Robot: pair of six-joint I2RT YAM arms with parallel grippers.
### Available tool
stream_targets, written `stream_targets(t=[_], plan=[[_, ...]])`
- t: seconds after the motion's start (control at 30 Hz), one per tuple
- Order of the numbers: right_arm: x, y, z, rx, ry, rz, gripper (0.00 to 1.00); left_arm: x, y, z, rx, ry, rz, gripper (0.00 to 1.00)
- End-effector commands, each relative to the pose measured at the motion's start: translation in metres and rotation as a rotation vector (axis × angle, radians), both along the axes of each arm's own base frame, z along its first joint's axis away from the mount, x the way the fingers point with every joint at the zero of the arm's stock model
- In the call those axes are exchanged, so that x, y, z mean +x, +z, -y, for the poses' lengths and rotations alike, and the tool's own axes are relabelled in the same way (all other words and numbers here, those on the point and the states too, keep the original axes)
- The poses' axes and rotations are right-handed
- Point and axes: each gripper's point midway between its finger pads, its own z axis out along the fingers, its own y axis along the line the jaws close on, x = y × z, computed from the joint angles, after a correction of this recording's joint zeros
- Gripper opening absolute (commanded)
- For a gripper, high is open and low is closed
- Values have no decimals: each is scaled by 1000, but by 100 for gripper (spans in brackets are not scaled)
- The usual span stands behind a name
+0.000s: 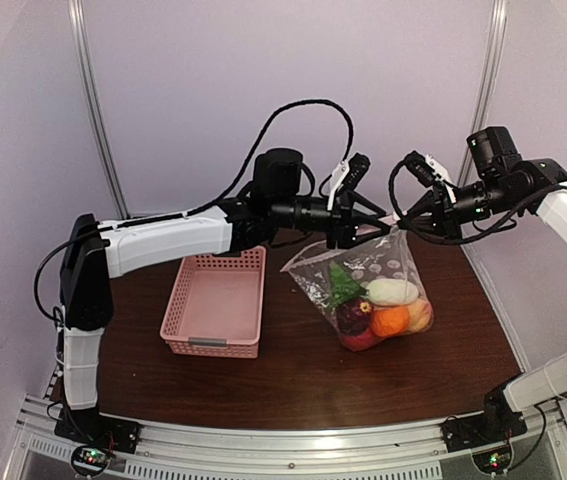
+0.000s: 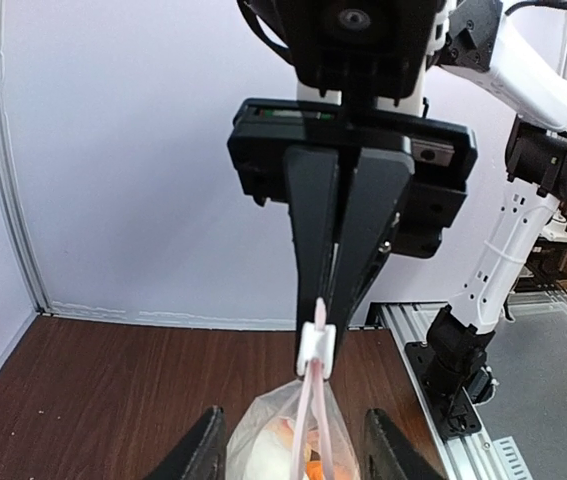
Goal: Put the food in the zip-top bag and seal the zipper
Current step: Hold the zipper food storage bag at the center of the board, then hold the zipper from the zipper food storage bag.
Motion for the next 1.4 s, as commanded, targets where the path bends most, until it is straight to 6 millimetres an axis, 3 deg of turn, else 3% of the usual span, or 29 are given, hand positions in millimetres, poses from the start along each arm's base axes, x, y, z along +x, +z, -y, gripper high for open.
stream_targets(t=[0.0, 0.43, 0.7, 1.2, 1.37], plan=[[-2, 5, -4, 33, 22, -12, 0, -9, 46, -8, -136, -41, 17, 49], [-4, 3, -4, 18, 23, 10, 0, -9, 39, 3, -119, -95, -65, 36], [-4, 6, -8, 19, 27, 25, 0, -4, 33, 9, -93, -84, -95, 36], [0, 11, -12, 32, 23, 33, 0, -4, 26, 11, -67, -94, -103, 8], [4, 21, -1, 29, -13, 80, 0, 3, 21, 3, -26, -66, -111, 2]])
